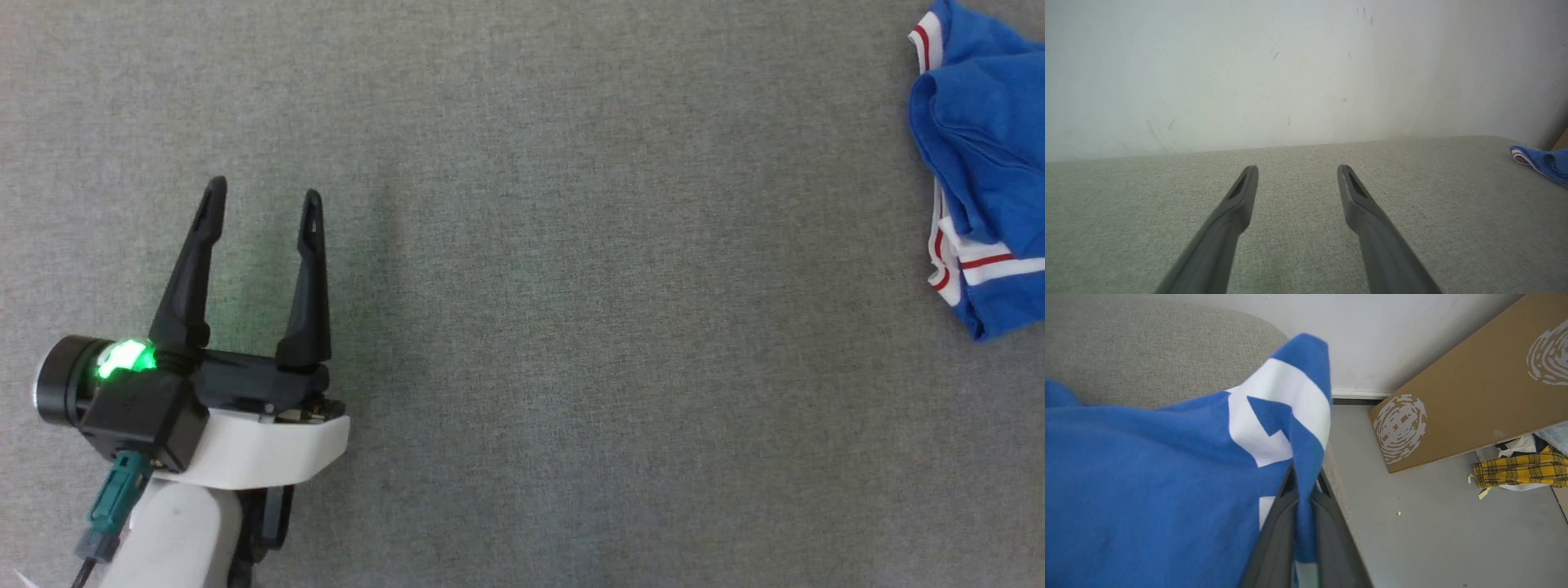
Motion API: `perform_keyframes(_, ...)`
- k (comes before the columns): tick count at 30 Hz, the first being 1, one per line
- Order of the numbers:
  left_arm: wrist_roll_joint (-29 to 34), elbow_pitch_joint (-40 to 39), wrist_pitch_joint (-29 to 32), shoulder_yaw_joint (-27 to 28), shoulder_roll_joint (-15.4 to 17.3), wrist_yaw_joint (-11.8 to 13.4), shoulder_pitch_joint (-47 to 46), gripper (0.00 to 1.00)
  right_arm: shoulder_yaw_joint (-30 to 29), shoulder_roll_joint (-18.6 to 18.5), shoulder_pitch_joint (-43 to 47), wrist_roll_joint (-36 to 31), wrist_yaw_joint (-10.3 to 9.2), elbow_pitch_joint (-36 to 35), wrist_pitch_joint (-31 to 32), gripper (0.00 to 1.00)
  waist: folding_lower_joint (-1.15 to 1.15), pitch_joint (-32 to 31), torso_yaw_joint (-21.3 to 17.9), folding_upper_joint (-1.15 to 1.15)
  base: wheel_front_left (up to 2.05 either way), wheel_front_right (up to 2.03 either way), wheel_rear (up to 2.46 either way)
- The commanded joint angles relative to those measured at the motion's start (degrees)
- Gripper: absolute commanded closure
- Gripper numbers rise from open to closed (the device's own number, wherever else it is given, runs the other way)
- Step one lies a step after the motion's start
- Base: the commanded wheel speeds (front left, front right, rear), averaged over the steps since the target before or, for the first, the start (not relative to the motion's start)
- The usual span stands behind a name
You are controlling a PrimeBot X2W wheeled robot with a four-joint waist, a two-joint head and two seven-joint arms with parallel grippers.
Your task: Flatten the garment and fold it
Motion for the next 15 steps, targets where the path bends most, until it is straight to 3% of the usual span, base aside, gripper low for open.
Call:
perform_keyframes(1,0.55,-0.32,-0.41,0.37,0.28,-0.21,-0.61,0.00,0.46,-0.78,-1.35,-0.49,-0.12,0.88,-0.81,1.00,0.00,0.41,0.08,-0.01,0.00,0.00,0.00)
perform_keyframes(9,0.72,-1.12,-0.38,1.00,0.55,0.54,-0.62,0.00,-0.06,-1.18,-3.78,-1.66,-0.12,6.59,-3.23,1.00,0.00,2.32,0.41,-0.01,0.00,0.00,0.00)
perform_keyframes(10,0.71,-1.25,-0.38,1.03,0.54,0.59,-0.71,0.00,-0.19,-1.20,-4.06,-1.92,-0.12,7.10,-3.48,0.71,0.00,2.45,0.44,-0.01,0.00,0.00,0.00)
perform_keyframes(11,0.59,-1.35,-0.39,1.11,0.45,0.67,-0.77,0.00,-0.31,-1.15,-4.32,-2.17,-0.12,7.58,-3.66,0.55,0.00,2.53,0.45,-0.01,0.00,0.00,0.00)
perform_keyframes(12,0.49,-1.38,-0.37,1.07,0.46,0.59,-0.79,0.00,-0.34,-1.06,-4.56,-2.38,-0.12,8.00,-3.83,0.51,0.00,2.54,0.44,-0.01,0.00,0.00,0.00)
perform_keyframes(14,0.57,-1.44,-0.36,1.00,0.56,0.49,-0.89,0.00,-0.40,-0.79,-4.91,-2.68,-0.12,8.65,-4.13,0.00,0.00,2.38,0.42,-0.01,0.00,0.00,0.00)
perform_keyframes(15,0.66,-1.57,-0.40,1.04,0.50,0.52,-0.97,0.00,-0.38,-0.67,-5.03,-2.79,-0.12,8.89,-4.26,0.00,0.00,2.18,0.42,-0.01,0.00,0.00,0.00)
